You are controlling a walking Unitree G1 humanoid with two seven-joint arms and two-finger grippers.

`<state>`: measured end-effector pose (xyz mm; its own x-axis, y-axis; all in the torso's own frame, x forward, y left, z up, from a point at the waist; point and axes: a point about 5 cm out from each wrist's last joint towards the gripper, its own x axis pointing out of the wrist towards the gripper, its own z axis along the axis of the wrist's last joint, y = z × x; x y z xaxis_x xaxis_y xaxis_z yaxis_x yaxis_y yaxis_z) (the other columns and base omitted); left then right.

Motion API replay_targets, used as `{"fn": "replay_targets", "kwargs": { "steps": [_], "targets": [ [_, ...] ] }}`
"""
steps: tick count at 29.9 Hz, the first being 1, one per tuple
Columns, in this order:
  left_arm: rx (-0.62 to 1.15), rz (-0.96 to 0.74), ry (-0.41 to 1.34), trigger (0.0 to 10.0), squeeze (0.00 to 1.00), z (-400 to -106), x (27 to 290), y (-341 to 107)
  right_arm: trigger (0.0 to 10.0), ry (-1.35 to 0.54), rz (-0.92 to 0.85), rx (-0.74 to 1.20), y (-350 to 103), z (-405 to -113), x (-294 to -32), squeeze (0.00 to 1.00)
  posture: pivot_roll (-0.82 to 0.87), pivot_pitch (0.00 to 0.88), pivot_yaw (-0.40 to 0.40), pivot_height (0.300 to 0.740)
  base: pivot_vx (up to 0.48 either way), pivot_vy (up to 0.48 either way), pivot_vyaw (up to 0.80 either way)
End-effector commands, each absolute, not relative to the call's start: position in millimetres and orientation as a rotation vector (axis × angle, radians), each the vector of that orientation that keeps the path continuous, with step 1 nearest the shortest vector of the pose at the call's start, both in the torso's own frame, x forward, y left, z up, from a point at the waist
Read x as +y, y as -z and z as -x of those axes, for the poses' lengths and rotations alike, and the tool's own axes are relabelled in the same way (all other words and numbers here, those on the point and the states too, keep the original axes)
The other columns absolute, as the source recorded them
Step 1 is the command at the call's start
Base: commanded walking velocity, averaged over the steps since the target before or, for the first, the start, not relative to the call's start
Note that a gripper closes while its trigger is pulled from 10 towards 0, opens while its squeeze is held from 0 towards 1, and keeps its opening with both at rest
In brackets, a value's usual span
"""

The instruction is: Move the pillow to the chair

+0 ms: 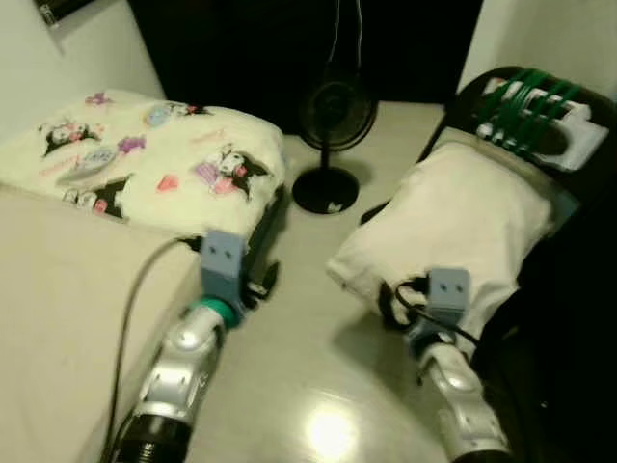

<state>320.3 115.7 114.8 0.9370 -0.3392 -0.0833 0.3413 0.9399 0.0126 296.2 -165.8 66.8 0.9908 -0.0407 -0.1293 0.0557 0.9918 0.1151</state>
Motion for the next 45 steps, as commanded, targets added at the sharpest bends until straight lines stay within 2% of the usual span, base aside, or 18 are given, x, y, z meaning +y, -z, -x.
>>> {"fn": "replay_targets", "kwargs": {
  "steps": [1, 18, 21, 35, 45],
  "targets": [
    [0.130, -0.045, 0.307, 10.0, 0.00, -320.0, 124.6, -104.5, 10.0, 0.046, -0.140, 0.150, -60.6, -292.3, -161.4, 0.00, 0.03, 0.000, 0.172, 0.740, 0.000, 0.000, 0.00],
    [0.144, 0.009, 0.260, 10.0, 0.00, -319.7, 132.2, -102.9, 10.0, 0.028, -0.130, 0.153, -62.5, -296.2, -160.5, 0.00, 0.04, 0.000, 0.147, 0.740, 0.000, 0.028, 0.00],
    [0.144, 0.009, 0.260, 10.0, 0.00, -319.7, 132.2, -102.9, 10.0, 0.028, -0.130, 0.153, -62.5, -296.2, -160.5, 0.00, 0.04, 0.000, 0.147, 0.740, 0.000, 0.480, 0.00],
    [0.131, 0.003, 0.276, 10.0, 0.00, -322.4, 132.3, -107.4, 10.0, 0.032, -0.132, 0.164, -59.6, -295.7, -159.7, 0.00, 0.04, 0.000, 0.161, 0.740, 0.000, 0.000, 0.00],
    [0.134, 0.009, 0.279, 10.0, 0.00, -322.7, 130.3, -107.2, 10.0, 0.039, -0.132, 0.167, -59.3, -295.1, -160.8, 0.00, 0.04, 0.000, 0.163, 0.740, 0.000, 0.372, 0.00]
  ]
}}
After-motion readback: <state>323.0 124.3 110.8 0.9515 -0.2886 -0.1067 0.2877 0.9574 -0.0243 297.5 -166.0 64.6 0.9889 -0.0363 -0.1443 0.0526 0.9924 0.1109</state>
